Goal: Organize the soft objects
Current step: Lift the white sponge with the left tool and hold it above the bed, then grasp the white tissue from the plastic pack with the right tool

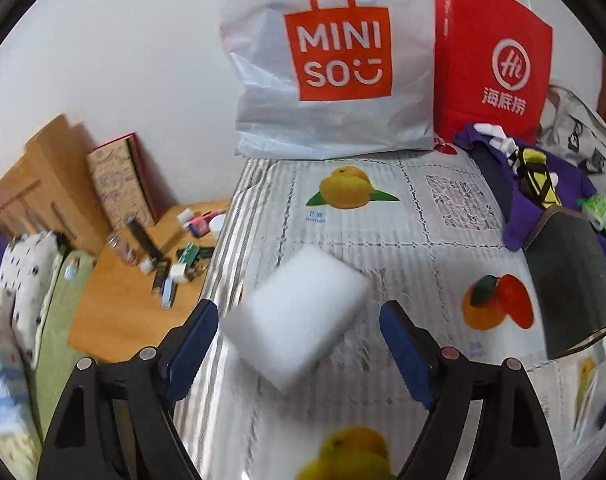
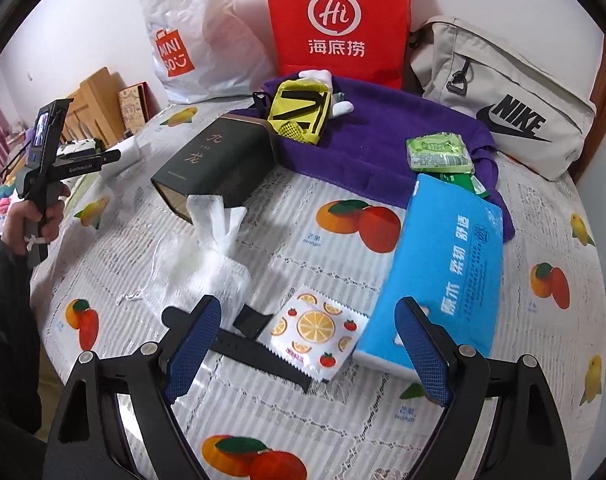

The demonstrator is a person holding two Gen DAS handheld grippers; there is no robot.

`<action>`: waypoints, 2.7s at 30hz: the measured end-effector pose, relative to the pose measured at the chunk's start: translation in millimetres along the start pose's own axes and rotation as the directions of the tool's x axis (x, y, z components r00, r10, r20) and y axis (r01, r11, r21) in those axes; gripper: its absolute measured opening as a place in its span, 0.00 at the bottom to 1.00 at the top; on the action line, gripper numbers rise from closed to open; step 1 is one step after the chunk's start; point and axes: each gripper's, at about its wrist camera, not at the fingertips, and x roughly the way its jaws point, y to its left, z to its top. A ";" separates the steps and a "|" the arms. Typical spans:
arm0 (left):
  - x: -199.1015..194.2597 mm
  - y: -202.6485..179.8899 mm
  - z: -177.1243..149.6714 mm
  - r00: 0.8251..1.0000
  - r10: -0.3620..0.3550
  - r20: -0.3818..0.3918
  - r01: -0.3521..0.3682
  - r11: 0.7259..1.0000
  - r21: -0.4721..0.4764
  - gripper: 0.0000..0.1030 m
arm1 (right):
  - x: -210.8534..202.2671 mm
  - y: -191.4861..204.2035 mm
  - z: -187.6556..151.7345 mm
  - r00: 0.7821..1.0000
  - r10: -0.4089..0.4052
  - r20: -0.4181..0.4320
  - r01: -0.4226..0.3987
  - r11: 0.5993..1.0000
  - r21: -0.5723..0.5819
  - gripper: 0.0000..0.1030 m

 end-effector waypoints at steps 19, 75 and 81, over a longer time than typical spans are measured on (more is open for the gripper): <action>14.1 -26.1 -0.2 0.995 -0.091 -0.040 0.096 0.985 0.146 0.68 | 17.1 21.1 6.5 0.999 0.007 -0.036 -0.009 0.999 -0.036 0.86; -67.7 -127.3 -97.0 0.971 -0.205 -0.125 0.209 0.978 0.020 0.69 | 71.0 52.2 30.0 0.970 0.232 0.071 -0.231 0.973 -0.017 0.07; -72.2 -130.3 -98.7 0.971 -0.206 -0.121 0.208 0.978 0.003 0.69 | 16.7 41.4 26.1 0.957 0.206 0.205 -0.207 0.978 -0.016 0.07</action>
